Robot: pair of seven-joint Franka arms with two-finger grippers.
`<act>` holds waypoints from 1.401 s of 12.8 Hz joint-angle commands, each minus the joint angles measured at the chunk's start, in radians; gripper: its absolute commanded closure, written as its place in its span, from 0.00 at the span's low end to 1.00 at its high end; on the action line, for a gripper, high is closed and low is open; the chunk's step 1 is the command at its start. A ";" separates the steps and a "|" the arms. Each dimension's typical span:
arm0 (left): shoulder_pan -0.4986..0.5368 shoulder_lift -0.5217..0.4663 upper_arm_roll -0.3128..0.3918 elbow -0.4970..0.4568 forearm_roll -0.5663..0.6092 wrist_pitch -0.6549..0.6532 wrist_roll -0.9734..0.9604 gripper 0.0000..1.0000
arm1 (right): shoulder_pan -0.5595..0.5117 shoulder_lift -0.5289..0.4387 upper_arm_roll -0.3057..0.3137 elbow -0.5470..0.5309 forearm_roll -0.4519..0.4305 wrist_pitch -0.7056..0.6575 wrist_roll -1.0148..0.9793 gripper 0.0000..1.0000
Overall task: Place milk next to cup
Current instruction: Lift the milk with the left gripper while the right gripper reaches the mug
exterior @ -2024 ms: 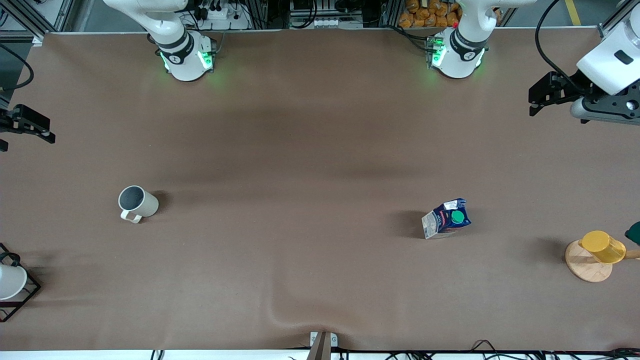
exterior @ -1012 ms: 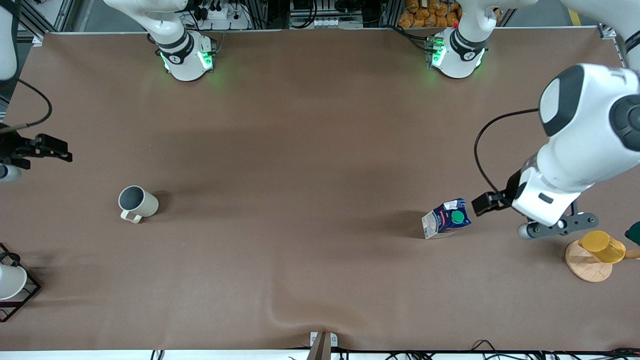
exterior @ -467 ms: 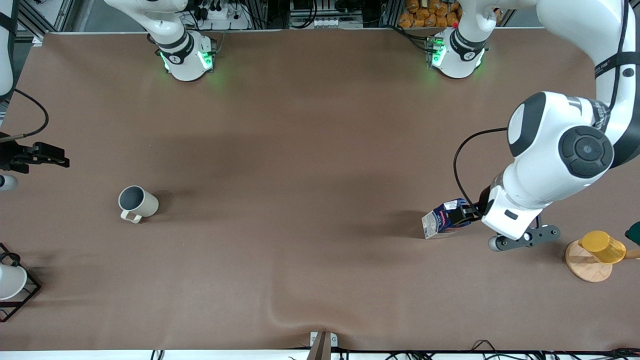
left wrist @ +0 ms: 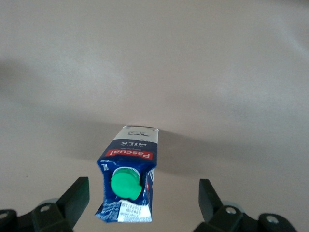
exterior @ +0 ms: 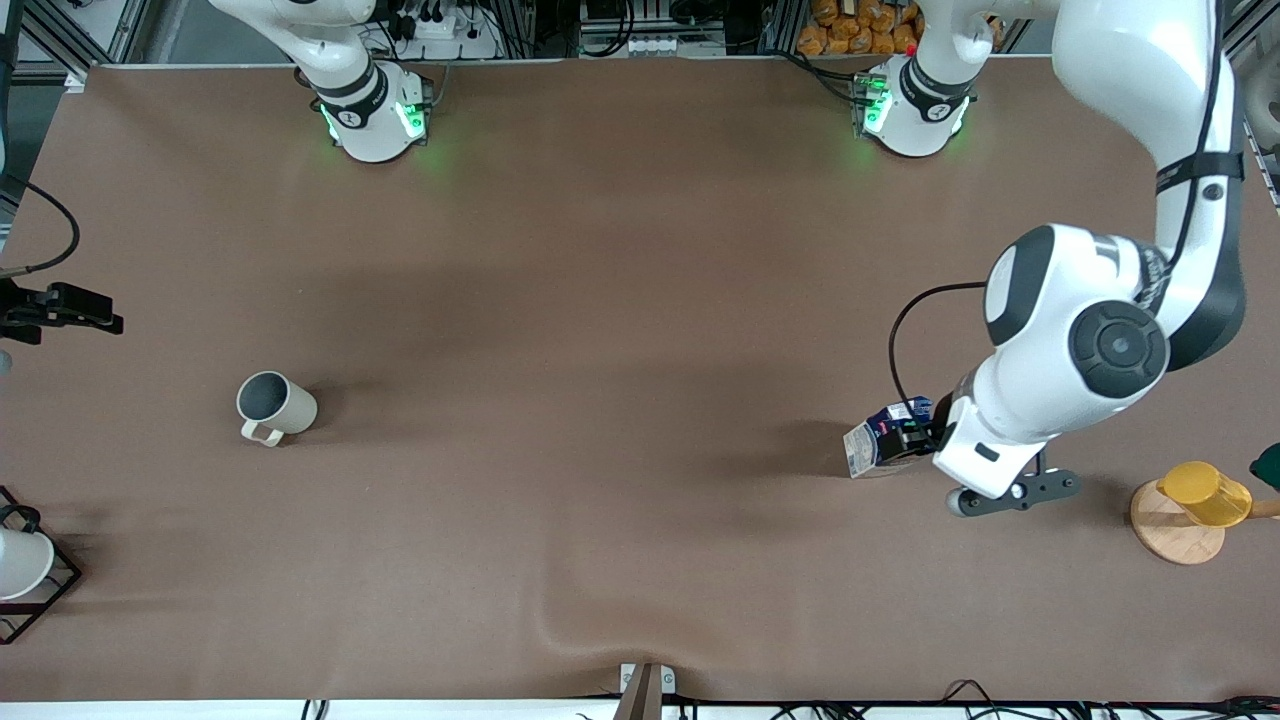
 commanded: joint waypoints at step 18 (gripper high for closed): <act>-0.006 0.051 0.007 -0.041 0.055 -0.068 0.091 0.00 | 0.019 0.357 0.016 -0.179 0.051 0.465 -0.010 0.21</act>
